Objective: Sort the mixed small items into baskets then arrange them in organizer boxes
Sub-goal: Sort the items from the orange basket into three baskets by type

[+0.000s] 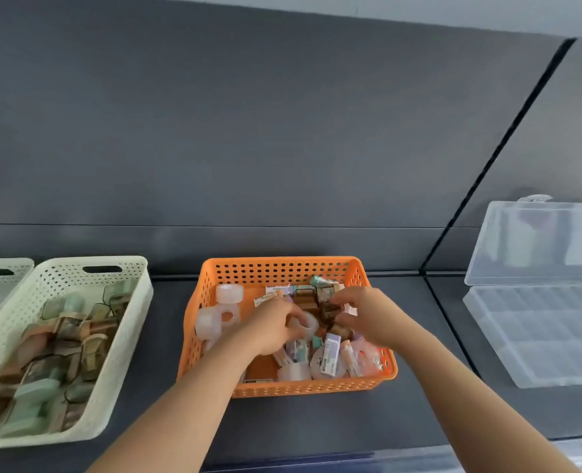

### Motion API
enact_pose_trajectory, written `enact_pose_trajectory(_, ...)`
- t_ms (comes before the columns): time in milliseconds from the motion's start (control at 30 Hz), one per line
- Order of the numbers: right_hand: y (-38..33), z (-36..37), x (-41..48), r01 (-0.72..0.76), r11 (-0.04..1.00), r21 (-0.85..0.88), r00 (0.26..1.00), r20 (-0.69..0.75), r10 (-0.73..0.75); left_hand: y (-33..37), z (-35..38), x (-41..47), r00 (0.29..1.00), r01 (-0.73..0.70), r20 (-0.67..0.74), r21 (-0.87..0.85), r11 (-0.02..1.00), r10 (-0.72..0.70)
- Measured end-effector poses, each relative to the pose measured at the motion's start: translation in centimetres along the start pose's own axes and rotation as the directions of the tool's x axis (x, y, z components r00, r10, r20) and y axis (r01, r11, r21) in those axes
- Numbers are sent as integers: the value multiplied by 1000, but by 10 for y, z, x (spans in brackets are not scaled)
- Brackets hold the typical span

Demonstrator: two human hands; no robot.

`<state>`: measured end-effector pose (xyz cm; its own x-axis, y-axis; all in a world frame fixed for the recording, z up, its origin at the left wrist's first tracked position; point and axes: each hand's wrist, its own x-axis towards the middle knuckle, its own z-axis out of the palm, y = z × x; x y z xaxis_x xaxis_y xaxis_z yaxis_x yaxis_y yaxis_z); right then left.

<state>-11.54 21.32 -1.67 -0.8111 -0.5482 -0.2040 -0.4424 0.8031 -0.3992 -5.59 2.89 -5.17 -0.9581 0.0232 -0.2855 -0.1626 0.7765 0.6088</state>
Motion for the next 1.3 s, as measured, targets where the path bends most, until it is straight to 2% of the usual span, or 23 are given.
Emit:
enact_pose_trajectory(200, -1, 1, 12, 118, 993, 12, 987, 112, -119, -14, 2, -5, 994, 102, -26, -25, 994, -103)
enact_pose_trajectory(400, -5, -2, 10, 217, 969, 115, 953, 189, -236, -22, -15, -43, 969, 122, -209, -50, 991, -129)
enact_pose_trajectory(533, -20, 7, 8, 290, 945, 151, 905, 278, -322, -29, -18, -69, 937, 108, -313, -164, 980, -156)
enact_pose_trajectory(633, -29, 26, 10, 310, 946, 95, 854, 409, -321, -36, -14, -83, 929, 114, -326, -194, 974, -173)
enact_pose_trajectory(800, -31, 38, 16, 301, 953, 26, 837, 472, -277, -41, -8, -95, 905, 106, -378, -241, 965, -194)
enact_pose_trajectory(933, -35, 33, 17, 303, 943, 136, 851, 408, -332, -44, -7, -105, 873, 86, -434, -311, 946, -222)
enact_pose_trajectory(1133, -83, 21, 20, 351, 839, 415, 891, 126, -435, -55, -24, -133, 796, -42, -542, -496, 867, -271)
enact_pose_trajectory(1300, -150, 41, 30, 432, 765, 477, 874, -12, -486, -93, -53, -174, 642, -56, -654, -561, 826, -401)
